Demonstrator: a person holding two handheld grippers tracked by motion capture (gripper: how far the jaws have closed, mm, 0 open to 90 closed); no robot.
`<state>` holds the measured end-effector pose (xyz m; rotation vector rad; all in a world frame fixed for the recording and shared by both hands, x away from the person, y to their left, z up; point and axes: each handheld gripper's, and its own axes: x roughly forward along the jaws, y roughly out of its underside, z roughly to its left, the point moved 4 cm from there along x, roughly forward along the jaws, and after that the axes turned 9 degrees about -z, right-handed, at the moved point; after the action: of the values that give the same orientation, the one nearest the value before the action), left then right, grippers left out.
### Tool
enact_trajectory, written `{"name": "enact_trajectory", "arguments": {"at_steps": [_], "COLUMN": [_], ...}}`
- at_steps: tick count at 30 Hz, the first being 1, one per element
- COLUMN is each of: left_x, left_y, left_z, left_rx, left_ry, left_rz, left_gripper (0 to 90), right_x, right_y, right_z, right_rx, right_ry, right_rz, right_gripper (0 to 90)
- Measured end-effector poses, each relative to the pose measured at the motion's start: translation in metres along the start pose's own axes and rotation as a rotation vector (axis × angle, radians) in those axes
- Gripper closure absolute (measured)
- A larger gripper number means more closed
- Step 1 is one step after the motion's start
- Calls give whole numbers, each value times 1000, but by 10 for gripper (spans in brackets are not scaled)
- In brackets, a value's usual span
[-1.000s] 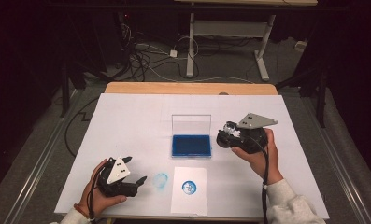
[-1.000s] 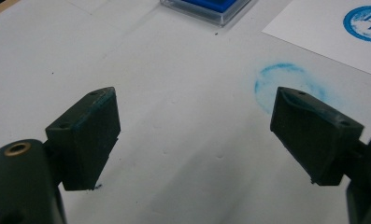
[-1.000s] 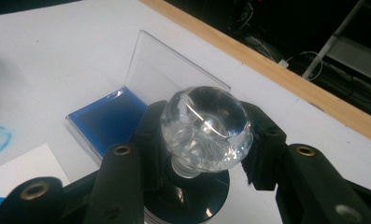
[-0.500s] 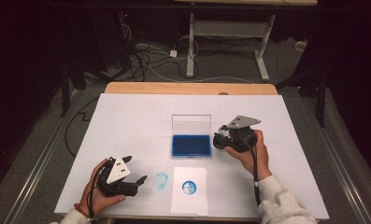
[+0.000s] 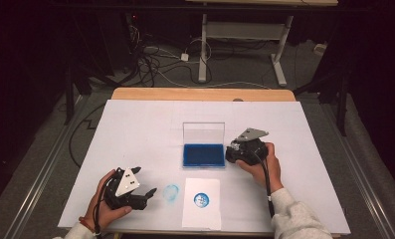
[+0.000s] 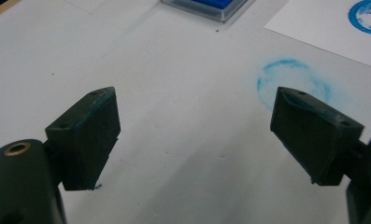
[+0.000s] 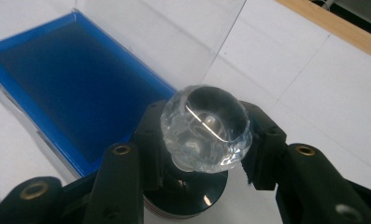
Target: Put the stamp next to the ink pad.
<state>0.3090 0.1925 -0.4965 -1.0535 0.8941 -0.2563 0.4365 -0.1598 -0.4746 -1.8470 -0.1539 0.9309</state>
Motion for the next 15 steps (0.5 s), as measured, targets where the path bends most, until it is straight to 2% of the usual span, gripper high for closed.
{"name": "enact_trajectory", "arguments": {"at_steps": [6,15], "left_x": [-1,0], "left_y": [0,-1], "left_z": [0,-1], "left_rx": [-1,0], "left_ry": [-4,3], "left_rz": [-2,2], "left_gripper": [156,156], "right_x": [1,-1], "right_y": [2,4], "right_z": [2,4], "right_rx": [-6,-19], "right_ry": [-5,-18], "right_rz": [-8,10], "right_gripper": [568,569]}}
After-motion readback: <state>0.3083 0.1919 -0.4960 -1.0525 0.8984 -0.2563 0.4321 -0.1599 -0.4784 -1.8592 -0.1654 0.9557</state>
